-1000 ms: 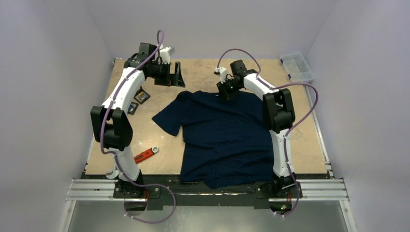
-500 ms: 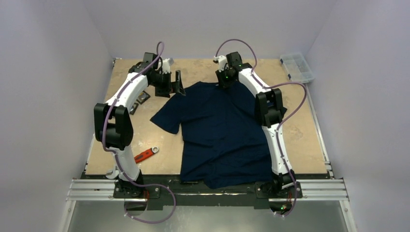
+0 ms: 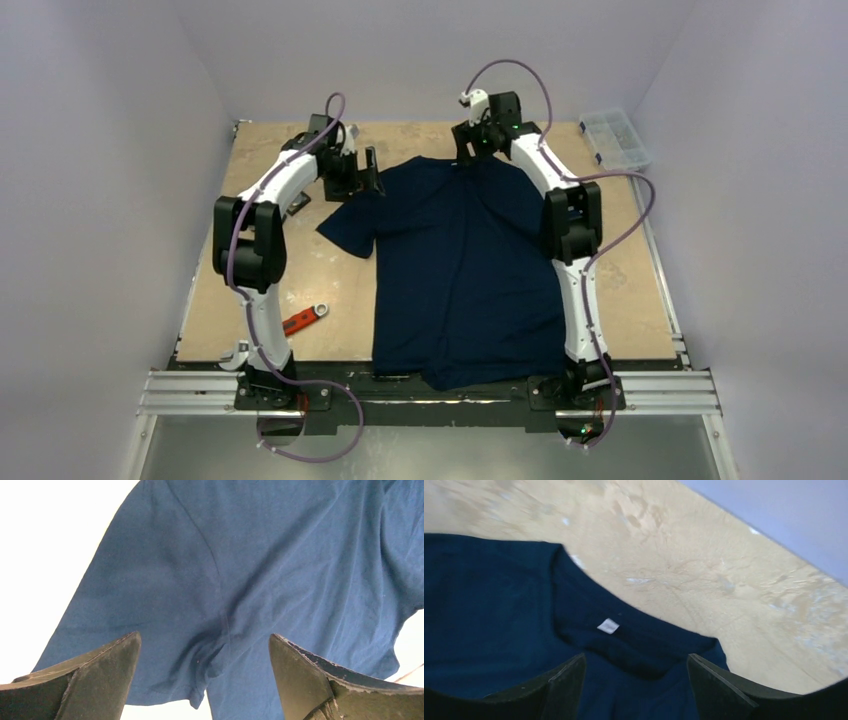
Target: Remove the brooch from the garment
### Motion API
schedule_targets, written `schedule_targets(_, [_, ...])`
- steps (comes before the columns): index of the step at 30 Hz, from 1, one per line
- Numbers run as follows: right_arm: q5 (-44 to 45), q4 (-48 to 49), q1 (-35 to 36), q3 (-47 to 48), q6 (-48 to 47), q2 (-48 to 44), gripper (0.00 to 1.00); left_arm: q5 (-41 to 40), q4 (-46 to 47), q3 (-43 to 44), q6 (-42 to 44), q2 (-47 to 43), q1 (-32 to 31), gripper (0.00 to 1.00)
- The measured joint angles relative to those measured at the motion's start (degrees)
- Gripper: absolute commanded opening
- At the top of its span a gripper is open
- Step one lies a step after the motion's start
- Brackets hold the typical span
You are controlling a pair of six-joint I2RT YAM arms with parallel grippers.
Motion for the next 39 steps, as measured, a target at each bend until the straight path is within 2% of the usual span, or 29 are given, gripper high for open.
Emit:
schedule_targets(2, [-1.9,0.37,-0.44,-4.33,0.37,-5.68,0.74,0.39,1.79,-0.5,-0.28,-0.09,-0.24,1.0])
schedule_targets(6, [-4.66,0.02,-1.46,-10.93,1.55,-16.94,0.6,1.05,2.97,-0.59,-1.62,-0.07,-0.87,1.0])
schedule_targets(10, [-7.5,-1.84,-3.5,-19.56,2.95,-24.5,0.57,1.7,2.73,-0.57,-2.75,0.26,-1.36,1.0])
schedule_targets(14, [-7.28,-4.72,-6.93,-29.31,3.32,-25.35,0.54,1.9,1.73,-0.57,-3.91,0.57,-1.77,1.0])
schedule_targets(18, [-5.03,-8.55,-9.44,-33.59,2.67,-22.71,0.52,1.01,-1.01,-0.57,-5.66,1.4,-2.19,1.0])
schedule_targets(25, [0.24,-9.86,-10.93,-33.88,0.92,-19.12,0.51,-3.5,-4.83,-0.59,-7.43,4.37,-2.38,0.99])
schedule_targets(35, [6.86,-8.5,-11.89,-24.5,-3.34,-12.72,0.51,-9.4,-10.45,5.51,-6.64,9.11,-1.75,0.93])
schedule_targets(37, [7.63,-7.91,-12.22,-22.4,-3.89,-11.43,0.51,-10.75,-11.52,7.32,-5.35,9.9,-1.86,1.0])
schedule_targets(39, [7.91,-7.45,-12.52,-20.87,-4.39,-10.45,0.51,-11.74,-13.44,10.47,-3.65,11.17,-1.92,1.0])
